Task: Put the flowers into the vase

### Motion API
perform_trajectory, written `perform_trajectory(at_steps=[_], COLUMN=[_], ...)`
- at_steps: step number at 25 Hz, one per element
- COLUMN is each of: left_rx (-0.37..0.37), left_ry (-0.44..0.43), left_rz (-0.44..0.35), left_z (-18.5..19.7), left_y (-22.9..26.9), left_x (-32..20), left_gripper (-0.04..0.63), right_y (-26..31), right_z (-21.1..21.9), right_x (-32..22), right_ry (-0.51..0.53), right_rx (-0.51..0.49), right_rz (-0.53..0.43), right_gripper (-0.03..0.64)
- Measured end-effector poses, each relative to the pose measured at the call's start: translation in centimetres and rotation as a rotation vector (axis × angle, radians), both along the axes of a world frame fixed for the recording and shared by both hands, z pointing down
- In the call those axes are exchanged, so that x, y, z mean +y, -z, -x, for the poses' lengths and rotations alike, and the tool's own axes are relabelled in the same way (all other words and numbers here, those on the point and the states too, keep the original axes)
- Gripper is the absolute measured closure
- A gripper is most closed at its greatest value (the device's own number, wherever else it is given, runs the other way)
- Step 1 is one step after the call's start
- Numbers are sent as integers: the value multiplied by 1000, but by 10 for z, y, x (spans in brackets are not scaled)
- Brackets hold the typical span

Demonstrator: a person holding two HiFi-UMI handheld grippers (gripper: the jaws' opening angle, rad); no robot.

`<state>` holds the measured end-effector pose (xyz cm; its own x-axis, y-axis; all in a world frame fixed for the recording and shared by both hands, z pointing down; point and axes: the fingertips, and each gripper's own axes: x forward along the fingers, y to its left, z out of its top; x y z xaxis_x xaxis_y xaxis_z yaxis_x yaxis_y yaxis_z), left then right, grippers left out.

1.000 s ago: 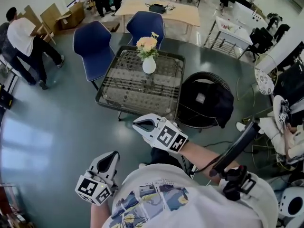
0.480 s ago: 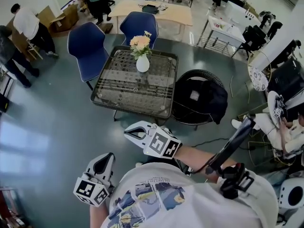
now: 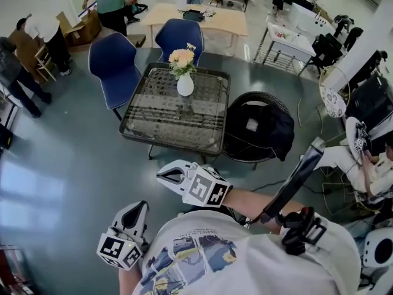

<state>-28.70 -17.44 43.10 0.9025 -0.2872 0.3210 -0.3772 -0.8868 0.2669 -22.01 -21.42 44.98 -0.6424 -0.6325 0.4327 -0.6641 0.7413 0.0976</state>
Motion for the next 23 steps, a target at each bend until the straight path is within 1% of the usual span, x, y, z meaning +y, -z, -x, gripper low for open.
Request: perform_trajectory(at_steps=[12, 23], left_rx=[10, 13], left_ry=[14, 21], left_rz=[-1, 8], left_z=[8, 0], left_y=[-2, -4], left_x=[-2, 0], left_gripper=[586, 586], right_y=[0, -3], right_z=[12, 4], right_x=[-2, 0], right_ry=[26, 33], right_rx=[18, 32], right_rz=[-10, -7], right_gripper=[606, 606])
